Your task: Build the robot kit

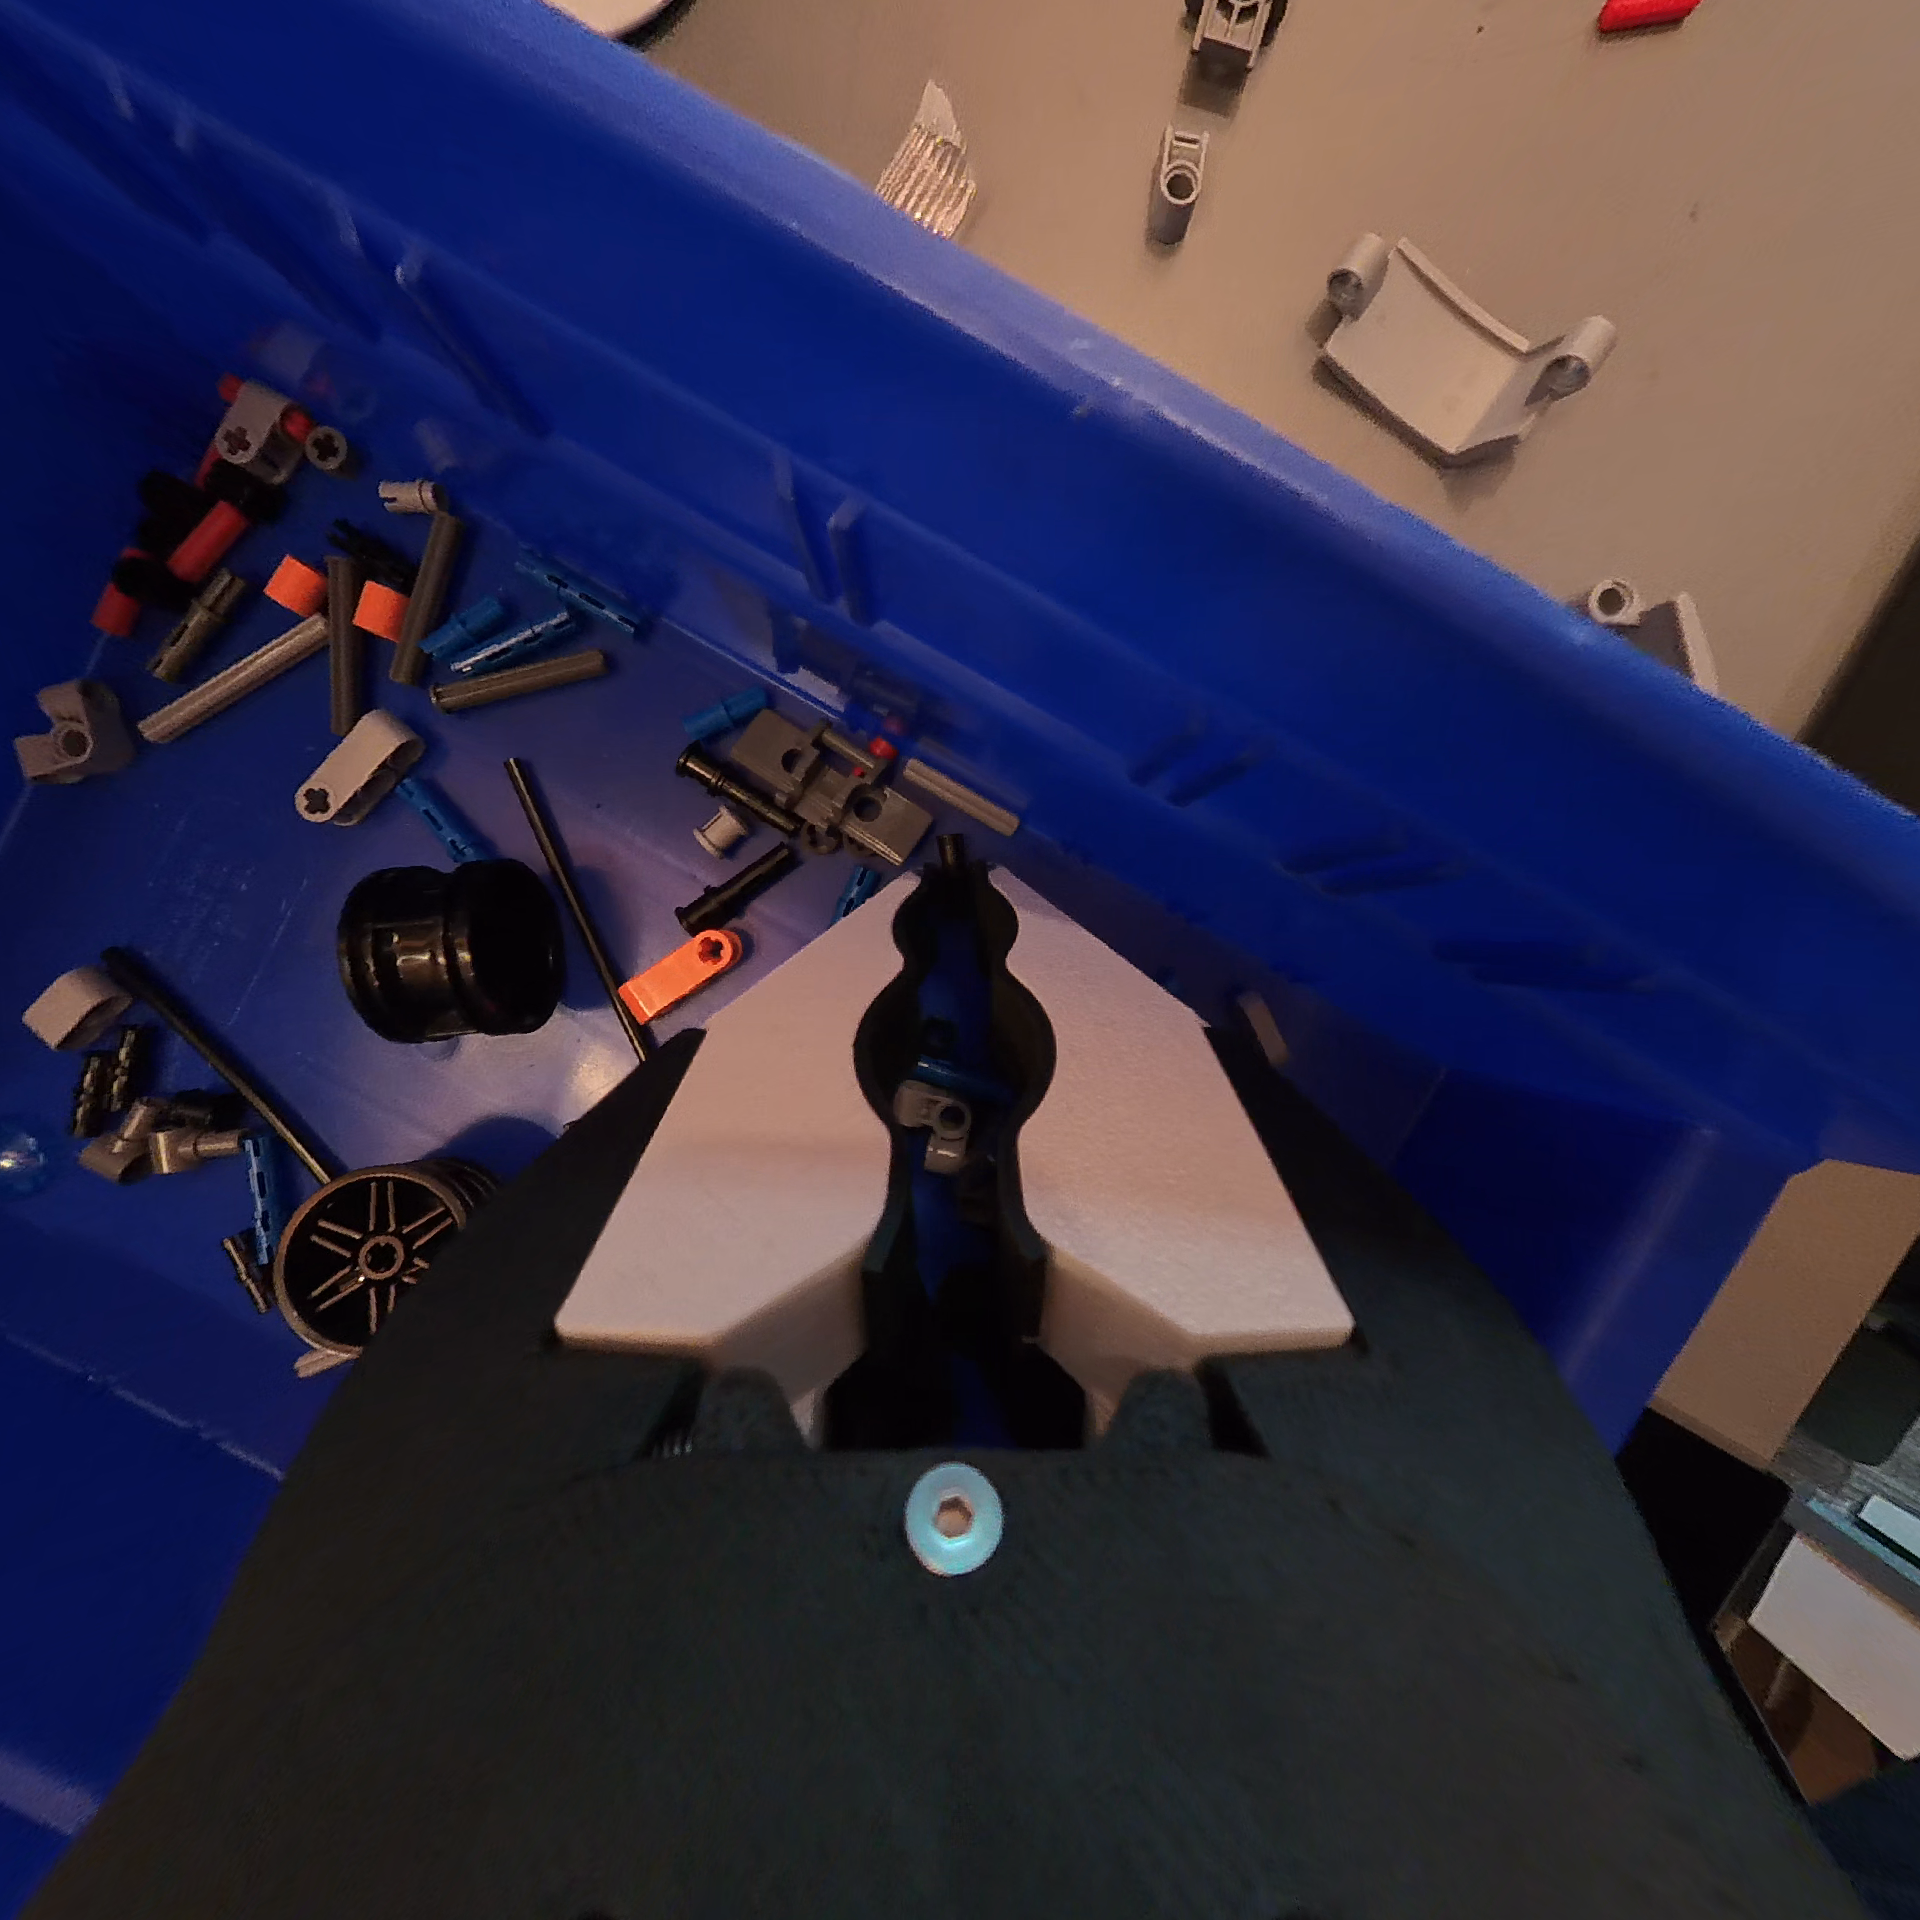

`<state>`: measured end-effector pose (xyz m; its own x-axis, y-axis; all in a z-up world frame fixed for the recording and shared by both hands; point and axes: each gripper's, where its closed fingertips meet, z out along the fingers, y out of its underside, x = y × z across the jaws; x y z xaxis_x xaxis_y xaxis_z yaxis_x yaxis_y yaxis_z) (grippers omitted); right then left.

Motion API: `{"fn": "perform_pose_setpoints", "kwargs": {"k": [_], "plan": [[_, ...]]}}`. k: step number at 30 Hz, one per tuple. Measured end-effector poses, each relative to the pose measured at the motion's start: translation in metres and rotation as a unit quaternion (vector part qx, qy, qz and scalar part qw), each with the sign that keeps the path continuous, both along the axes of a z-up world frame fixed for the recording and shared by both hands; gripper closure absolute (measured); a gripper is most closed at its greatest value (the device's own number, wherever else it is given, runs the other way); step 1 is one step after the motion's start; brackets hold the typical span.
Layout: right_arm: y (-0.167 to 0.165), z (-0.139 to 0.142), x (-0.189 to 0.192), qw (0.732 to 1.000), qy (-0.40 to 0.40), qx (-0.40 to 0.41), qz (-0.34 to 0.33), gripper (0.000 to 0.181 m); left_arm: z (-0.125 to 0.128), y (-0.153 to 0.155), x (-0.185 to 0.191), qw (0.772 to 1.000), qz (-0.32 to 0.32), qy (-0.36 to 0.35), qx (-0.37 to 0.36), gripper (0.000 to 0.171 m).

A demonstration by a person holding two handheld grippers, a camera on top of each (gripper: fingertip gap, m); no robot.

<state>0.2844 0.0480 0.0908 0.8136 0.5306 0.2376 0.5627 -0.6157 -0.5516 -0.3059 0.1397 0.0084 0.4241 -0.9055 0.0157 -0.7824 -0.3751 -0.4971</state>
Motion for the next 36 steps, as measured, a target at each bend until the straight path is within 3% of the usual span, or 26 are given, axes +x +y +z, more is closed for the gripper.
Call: {"fn": "perform_pose_setpoints", "kwargs": {"k": [4,7,10,13,14,18,24,27,36], "plan": [[0.006,0.009,-0.019,1.000,0.012,0.022,0.016,0.132,0.002,-0.001,0.001,1.000,0.005,-0.004,0.012,0.167],[0.014,0.023,-0.046,0.997,0.032,0.055,0.043,0.135,0.018,0.002,-0.006,0.999,0.027,-0.007,0.046,0.168],[0.022,0.040,-0.083,0.990,0.060,0.095,0.088,0.148,0.058,0.005,-0.015,0.993,0.054,-0.013,0.105,0.168],[0.026,0.056,-0.130,0.975,0.088,0.136,0.150,0.170,0.115,-0.006,-0.001,0.982,0.048,-0.062,0.173,0.168],[0.026,0.062,-0.148,0.968,0.113,0.144,0.174,0.179,0.129,-0.011,0.006,0.979,0.045,-0.067,0.190,0.168],[0.027,0.073,-0.209,0.939,0.177,0.162,0.245,0.181,0.157,-0.032,0.069,0.970,-0.015,-0.108,0.216,0.168],[0.021,0.079,-0.282,0.890,0.285,0.158,0.320,0.180,0.140,-0.054,0.189,0.959,-0.118,-0.165,0.200,0.168],[0.023,0.068,-0.296,0.884,0.293,0.147,0.334,0.170,0.125,-0.060,0.230,0.955,-0.150,-0.170,0.193,0.168],[0.029,0.051,-0.297,0.862,0.364,0.110,0.335,0.166,0.106,-0.065,0.295,0.939,-0.195,-0.183,0.216,0.168]]}}
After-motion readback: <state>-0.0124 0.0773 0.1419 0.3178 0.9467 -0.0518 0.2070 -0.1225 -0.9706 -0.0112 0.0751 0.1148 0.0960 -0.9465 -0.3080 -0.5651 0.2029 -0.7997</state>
